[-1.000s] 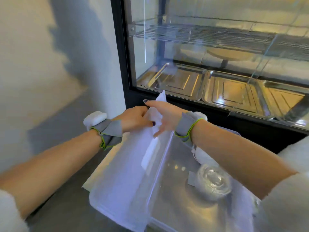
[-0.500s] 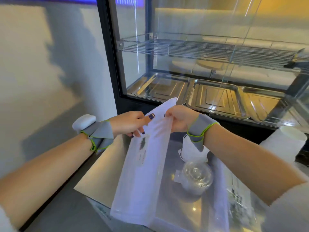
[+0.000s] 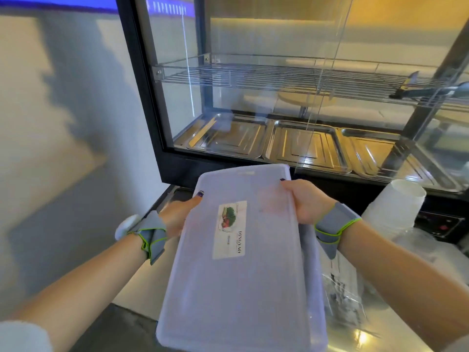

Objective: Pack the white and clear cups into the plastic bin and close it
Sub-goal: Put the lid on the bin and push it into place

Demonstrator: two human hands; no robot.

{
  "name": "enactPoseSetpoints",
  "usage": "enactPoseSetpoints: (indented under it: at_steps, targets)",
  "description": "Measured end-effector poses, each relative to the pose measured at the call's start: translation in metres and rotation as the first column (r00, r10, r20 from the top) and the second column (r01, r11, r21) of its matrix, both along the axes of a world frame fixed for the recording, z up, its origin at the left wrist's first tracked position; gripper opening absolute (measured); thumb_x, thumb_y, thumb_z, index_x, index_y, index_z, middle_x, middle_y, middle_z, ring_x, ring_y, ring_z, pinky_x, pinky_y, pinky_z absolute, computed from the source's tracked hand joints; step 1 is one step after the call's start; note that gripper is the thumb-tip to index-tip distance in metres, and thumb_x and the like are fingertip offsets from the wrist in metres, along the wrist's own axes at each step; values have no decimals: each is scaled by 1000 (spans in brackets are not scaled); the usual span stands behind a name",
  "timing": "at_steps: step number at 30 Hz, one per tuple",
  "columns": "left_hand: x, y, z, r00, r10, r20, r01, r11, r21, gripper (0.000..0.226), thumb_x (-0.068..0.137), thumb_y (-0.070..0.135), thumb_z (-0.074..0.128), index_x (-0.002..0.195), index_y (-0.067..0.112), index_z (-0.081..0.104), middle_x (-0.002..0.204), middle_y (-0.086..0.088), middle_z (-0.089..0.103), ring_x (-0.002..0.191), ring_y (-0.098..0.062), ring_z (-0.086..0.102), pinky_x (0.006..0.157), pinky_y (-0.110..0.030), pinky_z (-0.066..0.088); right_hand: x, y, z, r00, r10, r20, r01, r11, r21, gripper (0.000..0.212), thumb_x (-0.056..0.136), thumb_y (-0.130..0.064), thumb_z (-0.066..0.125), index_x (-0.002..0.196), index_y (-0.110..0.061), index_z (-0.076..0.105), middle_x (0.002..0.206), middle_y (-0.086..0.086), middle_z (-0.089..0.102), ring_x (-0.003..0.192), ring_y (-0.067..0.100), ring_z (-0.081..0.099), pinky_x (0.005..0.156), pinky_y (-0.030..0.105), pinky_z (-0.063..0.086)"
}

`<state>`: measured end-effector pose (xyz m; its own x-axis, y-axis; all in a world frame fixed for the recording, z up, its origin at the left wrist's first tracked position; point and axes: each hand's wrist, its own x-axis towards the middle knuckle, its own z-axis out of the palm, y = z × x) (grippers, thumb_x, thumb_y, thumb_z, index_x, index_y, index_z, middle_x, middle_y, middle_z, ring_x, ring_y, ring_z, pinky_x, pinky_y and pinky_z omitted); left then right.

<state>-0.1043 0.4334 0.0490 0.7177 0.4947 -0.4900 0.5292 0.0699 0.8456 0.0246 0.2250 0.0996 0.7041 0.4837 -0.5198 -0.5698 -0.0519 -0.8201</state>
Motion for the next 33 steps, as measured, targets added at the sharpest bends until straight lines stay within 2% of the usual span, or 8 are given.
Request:
enactPoseSetpoints:
  at_steps: [2, 5, 9, 14, 18, 21, 28, 33]
  targets:
    - [11, -5, -10, 997, 47, 57, -52, 995, 82, 37, 88, 43, 55, 95, 7, 59, 94, -13, 58, 86, -28, 57, 82, -32, 50, -2, -10, -4, 999, -41, 32, 43, 998, -47, 29, 99, -18, 35, 106, 3, 55, 88, 19, 66, 71, 34, 62, 88, 48, 47]
    - [26, -12, -13, 1000, -6, 23, -6, 889, 458, 38, 91, 38, 51, 66, 9, 50, 67, -5, 48, 75, -25, 47, 57, -28, 41, -2, -23, -13, 979, -58, 195, 101, 971, -218, 42, 97, -19, 40, 128, 9, 48, 129, 27, 56, 111, 43, 57, 102, 50, 43]
    - [36, -22, -5, 992, -105, -74, 128, 782, 610, 47, 92, 42, 46, 55, 17, 32, 59, 1, 40, 74, -27, 46, 51, -25, 31, 0, -30, -22, 896, -12, 443, 213, 888, -407, 40, 95, -16, 38, 124, 10, 48, 130, 32, 53, 120, 45, 51, 102, 53, 43]
    - [51, -38, 5, 977, -172, -124, 210, 718, 663, 47, 93, 37, 47, 55, 14, 31, 113, -31, 62, 110, -41, 56, 88, -39, 41, 12, -42, -30, 896, -2, 443, 262, 809, -526, 44, 95, -20, 35, 125, 9, 50, 129, 30, 55, 119, 44, 53, 101, 51, 44]
    - [64, -43, 5, 954, -216, -208, 300, 690, 659, 45, 94, 39, 43, 89, -3, 56, 122, -28, 58, 115, -40, 53, 91, -38, 39, 16, -49, -33, 872, 52, 487, 304, 722, -622, 42, 98, -14, 29, 132, 4, 44, 132, 25, 51, 122, 40, 51, 101, 43, 44]
    - [68, -50, 0, 941, -180, -288, 334, 646, 687, 54, 97, 39, 36, 120, -9, 48, 129, -28, 54, 121, -41, 50, 95, -39, 38, 20, -52, -42, 869, 126, 478, 286, 659, -695, 44, 100, -23, 28, 129, 4, 45, 133, 25, 50, 123, 41, 49, 99, 39, 41]
    - [68, -56, -10, 923, -113, -368, 377, 461, 803, 47, 100, 31, 27, 123, -5, 47, 131, -27, 54, 121, -40, 51, 95, -40, 37, 14, -46, -66, 836, 185, 516, 335, 573, -748, 41, 100, -15, 23, 127, 3, 49, 131, 25, 50, 124, 37, 43, 99, 41, 38]
    - [71, -48, -18, 908, -142, -394, 419, 313, 852, 45, 99, 33, 27, 116, -2, 50, 122, -22, 61, 113, -40, 57, 77, -36, 38, 15, -46, -80, 820, 200, 537, 330, 601, -728, 44, 101, -19, 23, 124, 6, 51, 128, 26, 54, 120, 38, 49, 95, 37, 39]
